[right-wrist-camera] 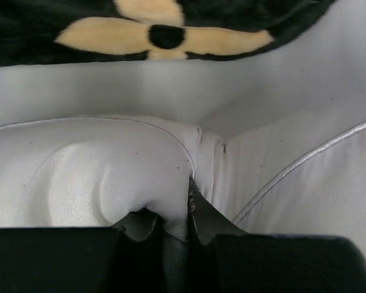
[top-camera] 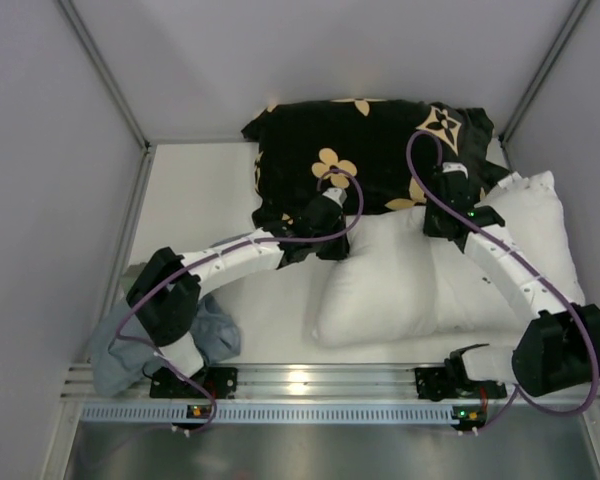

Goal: Remove the pillowcase from the pillow

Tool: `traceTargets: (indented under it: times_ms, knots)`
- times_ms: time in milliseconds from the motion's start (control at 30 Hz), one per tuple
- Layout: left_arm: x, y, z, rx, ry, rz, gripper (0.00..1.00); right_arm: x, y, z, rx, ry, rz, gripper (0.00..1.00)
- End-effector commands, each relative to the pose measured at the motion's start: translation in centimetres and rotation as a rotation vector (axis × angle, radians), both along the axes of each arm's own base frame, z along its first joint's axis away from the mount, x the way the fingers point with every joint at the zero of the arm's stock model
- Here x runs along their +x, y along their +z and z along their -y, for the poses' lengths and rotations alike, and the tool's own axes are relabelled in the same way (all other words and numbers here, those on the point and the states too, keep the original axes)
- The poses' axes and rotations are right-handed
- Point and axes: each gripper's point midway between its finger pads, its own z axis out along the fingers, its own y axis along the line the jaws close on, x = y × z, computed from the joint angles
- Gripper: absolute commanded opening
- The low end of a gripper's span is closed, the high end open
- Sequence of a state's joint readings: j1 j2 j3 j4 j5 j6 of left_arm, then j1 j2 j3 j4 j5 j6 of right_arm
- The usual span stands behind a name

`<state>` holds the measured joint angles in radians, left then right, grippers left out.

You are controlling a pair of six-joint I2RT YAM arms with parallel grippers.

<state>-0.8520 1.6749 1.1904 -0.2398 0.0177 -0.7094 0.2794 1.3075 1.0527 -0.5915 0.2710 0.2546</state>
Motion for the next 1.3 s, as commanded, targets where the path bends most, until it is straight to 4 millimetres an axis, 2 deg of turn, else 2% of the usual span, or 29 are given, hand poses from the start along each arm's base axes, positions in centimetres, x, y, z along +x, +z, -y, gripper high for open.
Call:
traceTargets:
  times_ms: [0, 33, 133, 167, 200, 233, 300, 333, 400, 433, 533, 567, 667, 767, 800, 833, 867, 1033, 1167, 1200, 1267]
  knots:
    - [-4.2, 0.7, 5.9, -0.103, -0.201, -0.077, 0.0, 2.5, 3.3, 0.8, 0.1, -0.111, 0.188, 0.0]
    - [-4.1, 1.0, 6.1, -0.108, -0.207, -0.068, 0.0, 2.4, 3.3, 1.0, 0.101, -0.116, 0.188, 0.02]
    - [-3.4, 0.9, 5.2, -0.069, -0.168, -0.034, 0.0, 2.1, 3.4, 0.9, 0.112, -0.111, 0.192, 0.47]
    - [-3.4, 0.8, 4.5, -0.043, -0.158, -0.033, 0.0, 2.0, 3.5, 0.9, 0.114, -0.114, 0.196, 0.69]
    - [-3.0, 1.4, 3.9, -0.023, -0.134, -0.005, 0.0, 2.0, 3.7, 1.0, 0.115, -0.117, 0.201, 0.76]
    - [-2.7, 1.6, 3.3, 0.001, -0.126, 0.015, 0.0, 1.8, 3.9, 1.1, 0.112, -0.122, 0.198, 0.88]
    - [-2.1, 2.7, 1.4, 0.058, -0.066, 0.066, 0.0, 1.7, 4.3, 1.4, 0.091, -0.137, 0.201, 0.98]
    - [-2.0, 3.0, 0.7, 0.073, -0.051, 0.076, 0.02, 1.5, 4.2, 1.5, 0.078, -0.138, 0.193, 0.98]
    - [-2.1, 4.1, -0.8, 0.095, -0.021, 0.101, 0.13, 1.3, 4.9, 1.6, 0.064, -0.138, 0.192, 0.99]
    - [-1.9, 4.4, -1.5, 0.108, 0.002, 0.121, 0.27, 1.3, 5.4, 1.3, 0.06, -0.125, 0.197, 1.0]
    - [-1.9, 5.5, -3.7, 0.133, 0.061, 0.161, 0.49, 0.4, 6.3, 0.4, 0.071, -0.093, 0.215, 0.99]
    - [-1.8, 5.7, -4.2, 0.14, 0.077, 0.169, 0.59, 0.0, 7.0, 0.2, 0.085, -0.086, 0.242, 1.0]
    - [-2.0, 6.0, -6.2, 0.178, 0.124, 0.186, 0.68, -0.8, 7.3, 0.0, 0.106, -0.089, 0.28, 0.99]
    - [-2.4, 6.1, -8.0, 0.205, 0.16, 0.195, 0.71, -1.3, 7.7, 1.3, 0.086, -0.159, 0.312, 0.99]
    - [-2.6, 6.9, -8.4, 0.186, 0.174, 0.209, 0.72, -1.3, 7.7, 1.7, 0.07, -0.169, 0.316, 0.99]
    - [-2.8, 6.6, -8.9, 0.192, 0.182, 0.207, 0.73, -1.4, 7.5, 1.9, 0.051, -0.17, 0.31, 0.99]
    - [-2.9, 7.4, -9.4, 0.176, 0.193, 0.222, 0.73, -1.4, 7.3, 2.0, 0.045, -0.172, 0.306, 0.99]
    - [-3.6, 8.7, -11.0, 0.145, 0.221, 0.249, 0.74, -2.0, 5.8, 1.1, 0.074, -0.132, 0.253, 1.0]
    - [-4.4, 9.7, -12.1, 0.118, 0.232, 0.266, 0.74, -3.0, 6.0, 1.7, 0.076, -0.144, 0.282, 1.0]
    - [-4.6, 10.4, -12.4, 0.093, 0.236, 0.278, 0.74, -3.2, 6.2, 1.8, 0.081, -0.146, 0.291, 0.99]
    - [-5.1, 10.9, -13.1, 0.068, 0.245, 0.287, 0.75, -3.5, 6.5, 1.3, 0.112, -0.124, 0.312, 1.0]
